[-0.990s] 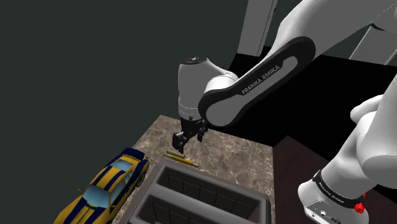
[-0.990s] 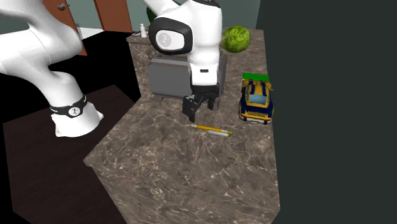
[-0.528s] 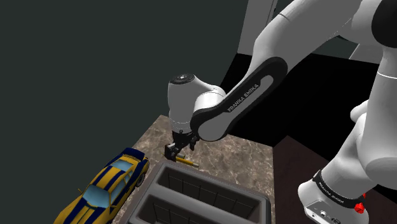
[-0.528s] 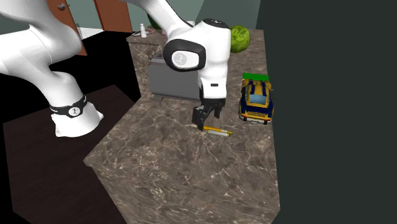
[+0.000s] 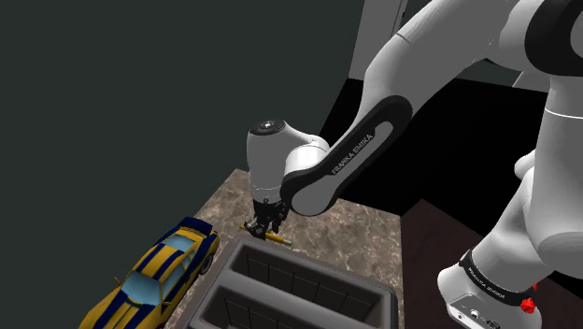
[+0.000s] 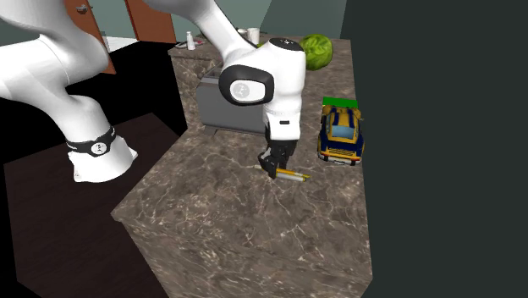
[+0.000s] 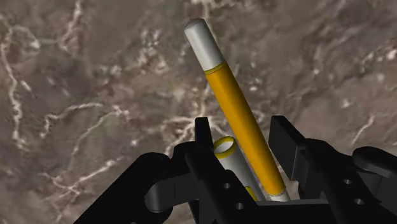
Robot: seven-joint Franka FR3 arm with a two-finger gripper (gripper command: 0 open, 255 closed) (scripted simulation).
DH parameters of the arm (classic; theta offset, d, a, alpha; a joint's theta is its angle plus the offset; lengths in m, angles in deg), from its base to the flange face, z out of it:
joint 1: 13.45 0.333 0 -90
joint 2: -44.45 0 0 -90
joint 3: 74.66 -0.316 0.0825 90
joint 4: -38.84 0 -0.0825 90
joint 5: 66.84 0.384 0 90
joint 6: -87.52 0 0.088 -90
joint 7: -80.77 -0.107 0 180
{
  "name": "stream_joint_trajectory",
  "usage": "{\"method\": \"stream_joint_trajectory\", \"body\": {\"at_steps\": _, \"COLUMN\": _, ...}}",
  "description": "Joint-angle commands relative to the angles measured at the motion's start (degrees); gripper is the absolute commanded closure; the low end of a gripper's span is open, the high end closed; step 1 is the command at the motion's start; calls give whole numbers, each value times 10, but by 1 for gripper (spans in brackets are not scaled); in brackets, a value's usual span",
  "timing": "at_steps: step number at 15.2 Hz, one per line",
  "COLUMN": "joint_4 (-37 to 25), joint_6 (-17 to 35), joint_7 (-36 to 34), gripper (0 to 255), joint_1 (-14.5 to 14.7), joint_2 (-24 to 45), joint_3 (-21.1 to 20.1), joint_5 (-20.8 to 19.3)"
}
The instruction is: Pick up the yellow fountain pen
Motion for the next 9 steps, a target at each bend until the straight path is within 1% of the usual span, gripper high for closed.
{"method": "stream_joint_trajectory", "body": {"at_steps": 1, "joint_4": 0, "joint_6": 0, "joint_7": 0, "gripper": 255, "joint_1": 0, "joint_2": 0, "joint_3": 0, "joint_5": 0}}
{"method": "stream_joint_trajectory", "body": {"at_steps": 7, "joint_4": -1, "joint_6": 1, "joint_7": 0, "gripper": 255, "joint_1": 0, "joint_2": 2, "joint_3": 1, "joint_5": -1}}
{"method": "stream_joint_trajectory", "body": {"at_steps": 9, "joint_4": -1, "joint_6": -11, "joint_7": 6, "gripper": 255, "joint_1": -4, "joint_2": -11, "joint_3": -5, "joint_5": 8}}
